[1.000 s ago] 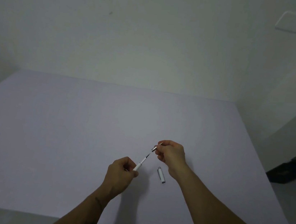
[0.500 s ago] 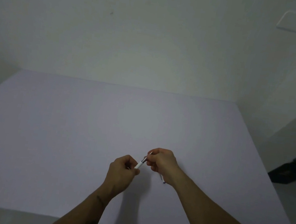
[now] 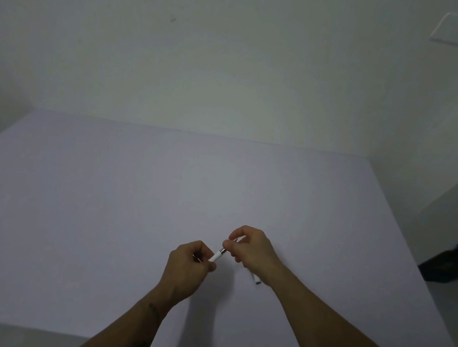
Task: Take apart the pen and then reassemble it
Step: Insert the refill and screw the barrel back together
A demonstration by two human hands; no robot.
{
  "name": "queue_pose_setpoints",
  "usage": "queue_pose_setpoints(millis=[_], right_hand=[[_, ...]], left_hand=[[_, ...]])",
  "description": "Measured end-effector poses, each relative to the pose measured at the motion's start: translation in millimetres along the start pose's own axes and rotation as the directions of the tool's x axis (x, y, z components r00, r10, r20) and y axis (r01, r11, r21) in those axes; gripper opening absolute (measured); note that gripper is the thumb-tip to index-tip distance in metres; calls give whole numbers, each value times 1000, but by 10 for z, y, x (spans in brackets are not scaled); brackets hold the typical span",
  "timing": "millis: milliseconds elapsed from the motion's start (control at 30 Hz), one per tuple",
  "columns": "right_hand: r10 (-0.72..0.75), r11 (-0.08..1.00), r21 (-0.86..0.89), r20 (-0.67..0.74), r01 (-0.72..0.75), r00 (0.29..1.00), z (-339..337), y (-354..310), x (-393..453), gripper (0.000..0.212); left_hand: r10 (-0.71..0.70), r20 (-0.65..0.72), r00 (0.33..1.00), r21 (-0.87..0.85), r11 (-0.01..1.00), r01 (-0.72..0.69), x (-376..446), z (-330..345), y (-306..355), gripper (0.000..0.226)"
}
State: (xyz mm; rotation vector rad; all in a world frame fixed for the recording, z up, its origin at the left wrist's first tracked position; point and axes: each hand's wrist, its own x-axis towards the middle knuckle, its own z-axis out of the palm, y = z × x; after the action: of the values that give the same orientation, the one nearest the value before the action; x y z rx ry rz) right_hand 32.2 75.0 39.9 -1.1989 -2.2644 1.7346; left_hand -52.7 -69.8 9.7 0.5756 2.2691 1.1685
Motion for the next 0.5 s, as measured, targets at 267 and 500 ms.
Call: queue_pose_setpoints(millis=[267,500], right_hand=[[-24,1000,-6,69,25,997,-112,-21,7,7],[-32,990,138,41,26,999,-33,10,-14,15]], left_hand=[[11,8,1000,-2,1000,-11,-1,-20,35,11],[28,10,1000,-33,999,-28,-28,2,110,9]])
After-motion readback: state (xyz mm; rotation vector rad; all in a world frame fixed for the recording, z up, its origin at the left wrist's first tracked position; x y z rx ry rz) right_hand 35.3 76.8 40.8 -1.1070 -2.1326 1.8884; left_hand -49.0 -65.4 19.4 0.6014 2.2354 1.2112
